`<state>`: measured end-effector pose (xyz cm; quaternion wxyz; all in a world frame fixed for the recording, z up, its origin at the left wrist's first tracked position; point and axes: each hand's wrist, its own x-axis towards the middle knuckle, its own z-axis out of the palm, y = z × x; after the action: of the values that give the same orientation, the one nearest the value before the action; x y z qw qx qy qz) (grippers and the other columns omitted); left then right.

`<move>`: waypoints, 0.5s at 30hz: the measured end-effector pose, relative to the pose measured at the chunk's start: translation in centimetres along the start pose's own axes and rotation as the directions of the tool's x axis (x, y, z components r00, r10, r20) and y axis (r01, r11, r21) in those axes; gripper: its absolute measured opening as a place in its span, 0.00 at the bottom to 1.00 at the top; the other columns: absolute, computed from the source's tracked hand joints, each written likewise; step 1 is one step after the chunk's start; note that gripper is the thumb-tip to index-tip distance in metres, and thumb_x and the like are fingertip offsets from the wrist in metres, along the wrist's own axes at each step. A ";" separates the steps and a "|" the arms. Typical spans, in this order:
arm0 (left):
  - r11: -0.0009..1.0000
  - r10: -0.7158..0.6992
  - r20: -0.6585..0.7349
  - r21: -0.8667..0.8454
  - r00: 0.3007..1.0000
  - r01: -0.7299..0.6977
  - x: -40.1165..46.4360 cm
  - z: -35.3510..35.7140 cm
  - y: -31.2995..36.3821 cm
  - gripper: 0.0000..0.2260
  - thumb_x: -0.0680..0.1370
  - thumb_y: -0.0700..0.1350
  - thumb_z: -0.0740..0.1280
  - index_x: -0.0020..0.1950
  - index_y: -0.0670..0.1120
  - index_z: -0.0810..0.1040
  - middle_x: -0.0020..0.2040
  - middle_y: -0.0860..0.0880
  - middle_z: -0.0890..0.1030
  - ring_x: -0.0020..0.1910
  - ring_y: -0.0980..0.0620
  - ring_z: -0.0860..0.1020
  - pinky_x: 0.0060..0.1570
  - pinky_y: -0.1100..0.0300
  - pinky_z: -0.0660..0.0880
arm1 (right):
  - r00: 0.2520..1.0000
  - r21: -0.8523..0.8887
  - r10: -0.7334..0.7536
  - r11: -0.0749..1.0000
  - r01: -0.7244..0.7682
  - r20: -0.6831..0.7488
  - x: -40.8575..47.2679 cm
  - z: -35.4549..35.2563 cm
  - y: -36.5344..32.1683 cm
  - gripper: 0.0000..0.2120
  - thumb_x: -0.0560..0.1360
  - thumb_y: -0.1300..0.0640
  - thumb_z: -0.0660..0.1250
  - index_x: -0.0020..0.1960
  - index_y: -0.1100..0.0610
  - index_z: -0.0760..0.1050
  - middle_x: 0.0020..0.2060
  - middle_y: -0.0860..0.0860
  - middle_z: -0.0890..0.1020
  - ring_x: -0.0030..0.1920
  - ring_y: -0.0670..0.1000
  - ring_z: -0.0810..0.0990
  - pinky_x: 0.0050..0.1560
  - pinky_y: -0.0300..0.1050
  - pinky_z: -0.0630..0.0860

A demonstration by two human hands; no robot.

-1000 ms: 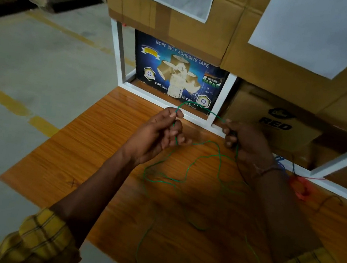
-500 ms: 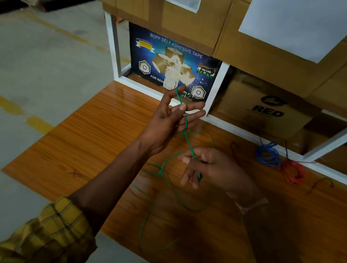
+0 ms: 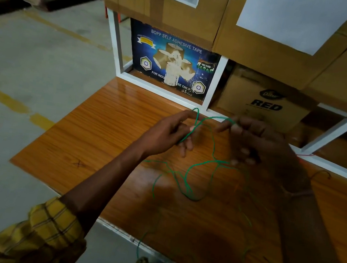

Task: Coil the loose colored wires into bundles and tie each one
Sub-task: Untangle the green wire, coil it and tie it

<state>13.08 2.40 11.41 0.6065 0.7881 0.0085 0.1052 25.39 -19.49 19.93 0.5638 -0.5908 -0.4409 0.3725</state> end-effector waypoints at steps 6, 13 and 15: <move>0.952 -0.060 0.000 -0.300 0.998 0.057 -1.7 1.8 0.8 0.17 0.90 0.45 0.52 0.69 0.37 0.75 0.30 0.45 0.71 0.23 0.53 0.60 0.24 0.60 0.61 | 0.937 -0.070 0.008 0.997 -0.034 -0.350 2.7 -1.9 1.7 0.15 0.86 0.56 0.59 0.52 0.65 0.80 0.28 0.53 0.60 0.25 0.47 0.58 0.23 0.39 0.59; 0.553 -0.045 0.325 -0.779 0.944 0.295 -2.7 1.3 1.2 0.20 0.88 0.44 0.52 0.78 0.39 0.67 0.39 0.45 0.71 0.27 0.58 0.56 0.24 0.65 0.51 | 0.832 -0.382 -0.066 0.906 -0.181 -0.551 4.2 -2.0 5.8 0.17 0.77 0.48 0.74 0.42 0.62 0.80 0.27 0.48 0.77 0.29 0.40 0.71 0.31 0.38 0.68; 0.453 -0.004 0.323 -0.843 0.946 0.290 -2.6 1.1 1.4 0.20 0.88 0.43 0.50 0.80 0.41 0.65 0.43 0.46 0.73 0.29 0.58 0.59 0.26 0.65 0.55 | 0.838 -0.285 0.084 0.918 -0.275 -0.539 3.8 -1.0 7.2 0.17 0.78 0.45 0.72 0.42 0.59 0.79 0.29 0.55 0.75 0.26 0.43 0.71 0.27 0.37 0.67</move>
<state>10.55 0.64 12.08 0.9268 0.3638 -0.0621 -0.0693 28.32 -16.09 13.08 0.5082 -0.7991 -0.2743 0.1673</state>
